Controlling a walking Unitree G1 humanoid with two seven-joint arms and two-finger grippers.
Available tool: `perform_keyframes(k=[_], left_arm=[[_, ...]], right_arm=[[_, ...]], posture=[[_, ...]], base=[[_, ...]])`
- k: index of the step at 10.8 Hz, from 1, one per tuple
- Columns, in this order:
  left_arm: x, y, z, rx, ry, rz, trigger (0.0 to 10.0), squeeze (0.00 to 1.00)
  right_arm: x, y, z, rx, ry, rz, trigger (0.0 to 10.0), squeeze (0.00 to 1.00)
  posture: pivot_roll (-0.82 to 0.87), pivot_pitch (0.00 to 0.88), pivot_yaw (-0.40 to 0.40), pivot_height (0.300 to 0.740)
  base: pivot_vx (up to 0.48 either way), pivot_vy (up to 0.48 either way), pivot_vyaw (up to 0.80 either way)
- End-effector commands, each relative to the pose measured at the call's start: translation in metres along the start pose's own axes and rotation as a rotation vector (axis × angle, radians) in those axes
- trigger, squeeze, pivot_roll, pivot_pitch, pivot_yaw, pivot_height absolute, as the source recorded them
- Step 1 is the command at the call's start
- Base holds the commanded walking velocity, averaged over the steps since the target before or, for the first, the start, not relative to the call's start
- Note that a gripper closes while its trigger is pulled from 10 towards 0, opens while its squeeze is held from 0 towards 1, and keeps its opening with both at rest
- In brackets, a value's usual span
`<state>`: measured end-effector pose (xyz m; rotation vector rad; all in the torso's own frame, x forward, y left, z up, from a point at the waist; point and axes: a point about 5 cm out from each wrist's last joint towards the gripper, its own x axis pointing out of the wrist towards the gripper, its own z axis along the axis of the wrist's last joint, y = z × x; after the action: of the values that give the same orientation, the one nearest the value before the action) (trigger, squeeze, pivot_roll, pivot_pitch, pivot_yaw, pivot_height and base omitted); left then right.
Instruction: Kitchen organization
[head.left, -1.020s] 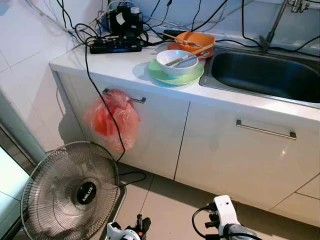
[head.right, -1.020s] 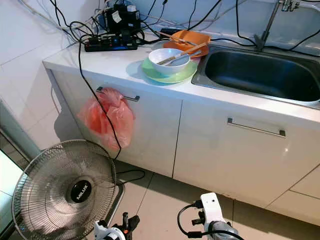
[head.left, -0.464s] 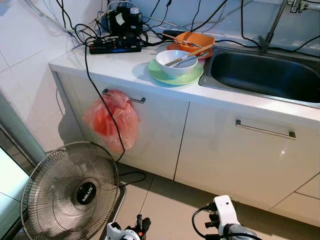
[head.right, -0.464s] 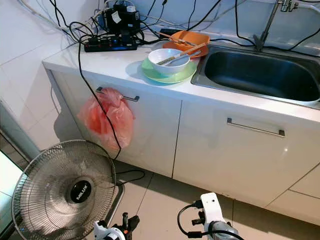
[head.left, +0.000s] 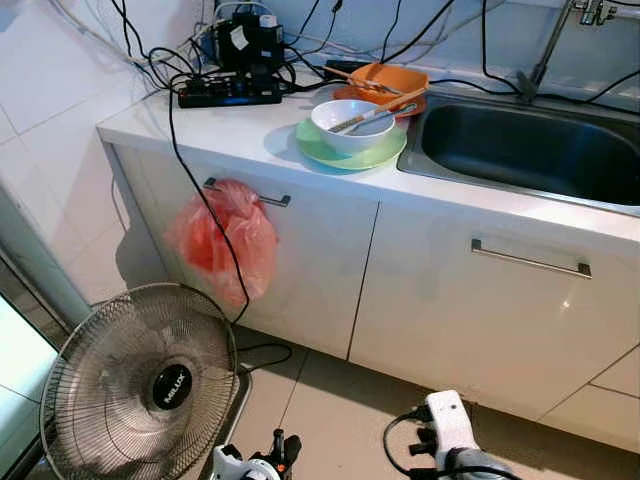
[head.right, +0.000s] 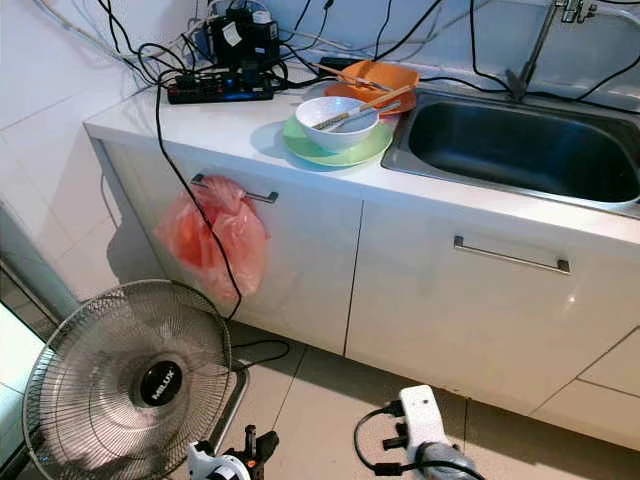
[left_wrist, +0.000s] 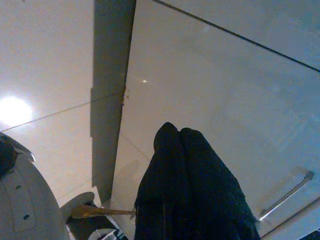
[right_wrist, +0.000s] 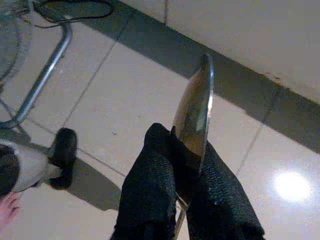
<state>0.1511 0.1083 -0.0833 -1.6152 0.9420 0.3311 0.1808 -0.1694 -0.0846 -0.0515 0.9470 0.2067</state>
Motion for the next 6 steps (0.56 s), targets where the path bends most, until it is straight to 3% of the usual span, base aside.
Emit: perform_keyframes(k=[1,6], left_arm=[[-0.0245,0.0047,0.0804,1.439,-0.182,0.438,10.0,0.00],[-0.0221,0.0016,0.0787,1.453,-0.179,0.427,10.0,0.00]], right_arm=[[0.0001,0.0009,0.0002,-0.008,-0.004,0.008,10.0,0.00],[0.0005,0.0006,0.0016,-0.029,-0.003,0.004,10.0,0.00]], posture=[[0.17,0.000,0.000,0.740],[0.18,0.000,0.000,0.740]], base=[[0.000,0.000,0.00],[0.000,0.000,0.00]])
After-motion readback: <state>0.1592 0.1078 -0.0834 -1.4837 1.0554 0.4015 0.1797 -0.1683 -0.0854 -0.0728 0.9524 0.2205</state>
